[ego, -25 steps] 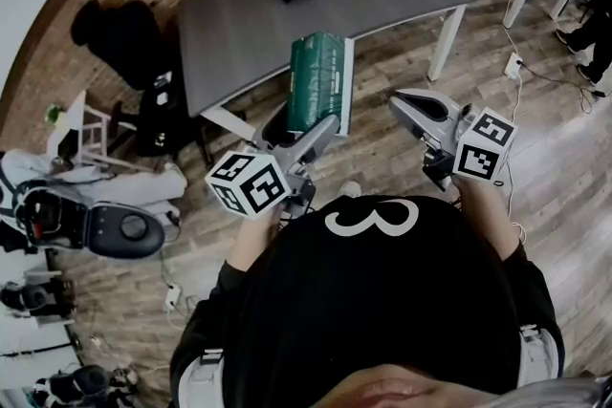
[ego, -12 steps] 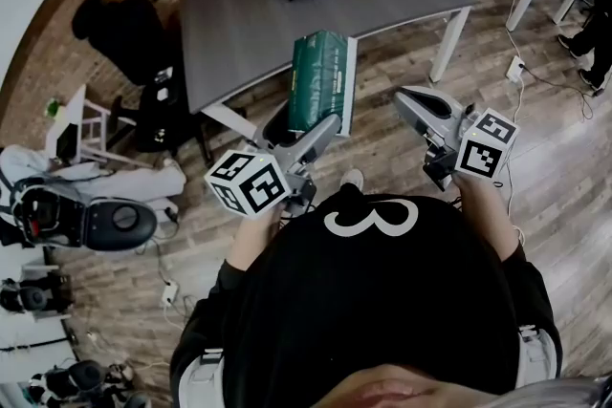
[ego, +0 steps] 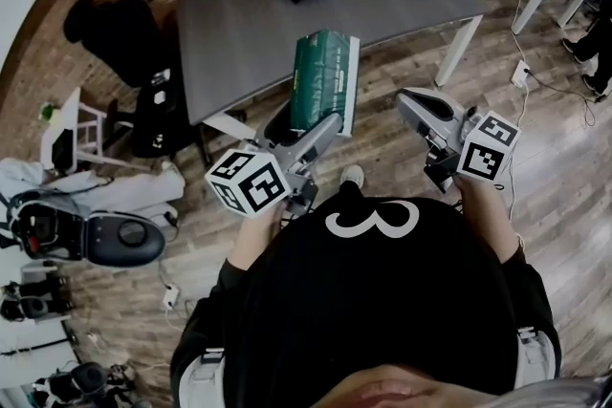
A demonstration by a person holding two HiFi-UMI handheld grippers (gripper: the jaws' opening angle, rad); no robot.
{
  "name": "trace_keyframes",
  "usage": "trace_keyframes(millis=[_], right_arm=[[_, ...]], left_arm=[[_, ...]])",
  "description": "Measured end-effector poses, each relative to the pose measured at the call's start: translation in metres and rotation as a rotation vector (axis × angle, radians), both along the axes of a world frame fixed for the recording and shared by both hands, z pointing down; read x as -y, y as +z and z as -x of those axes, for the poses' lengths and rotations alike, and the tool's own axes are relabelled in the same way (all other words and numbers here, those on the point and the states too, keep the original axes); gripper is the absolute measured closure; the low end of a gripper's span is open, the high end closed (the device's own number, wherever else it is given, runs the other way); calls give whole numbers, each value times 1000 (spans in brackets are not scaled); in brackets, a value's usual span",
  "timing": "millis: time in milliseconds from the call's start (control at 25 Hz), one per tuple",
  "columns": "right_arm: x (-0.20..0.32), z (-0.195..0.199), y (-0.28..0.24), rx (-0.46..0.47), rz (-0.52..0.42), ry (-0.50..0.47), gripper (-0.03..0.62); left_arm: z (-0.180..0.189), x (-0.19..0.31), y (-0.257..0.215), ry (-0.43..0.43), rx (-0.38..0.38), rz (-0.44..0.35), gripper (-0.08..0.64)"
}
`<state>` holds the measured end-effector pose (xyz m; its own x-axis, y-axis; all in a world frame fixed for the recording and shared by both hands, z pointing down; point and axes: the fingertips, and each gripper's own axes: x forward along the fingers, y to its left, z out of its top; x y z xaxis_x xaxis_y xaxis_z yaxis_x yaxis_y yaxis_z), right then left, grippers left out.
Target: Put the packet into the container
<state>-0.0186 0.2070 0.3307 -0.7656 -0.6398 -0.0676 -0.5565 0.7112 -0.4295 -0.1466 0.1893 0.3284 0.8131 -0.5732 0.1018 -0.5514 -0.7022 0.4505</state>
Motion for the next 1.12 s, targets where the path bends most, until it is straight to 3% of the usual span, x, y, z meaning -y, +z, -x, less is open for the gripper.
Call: trace_keyframes(millis=[240,640,960,1120], right_arm=[[66,7,2,6,26,22,591],[190,30,-8,-26,71,51,591],[206,27,9,-31,49,60,591],[248,37,-1,-41,73,69,591]], left_arm=[[5,65,1,36,16,10,126],[25,191,-11,72,-23,28,127],[26,213,2,52,-44,-11,127],[36,254,-8,63,-32,4,127]])
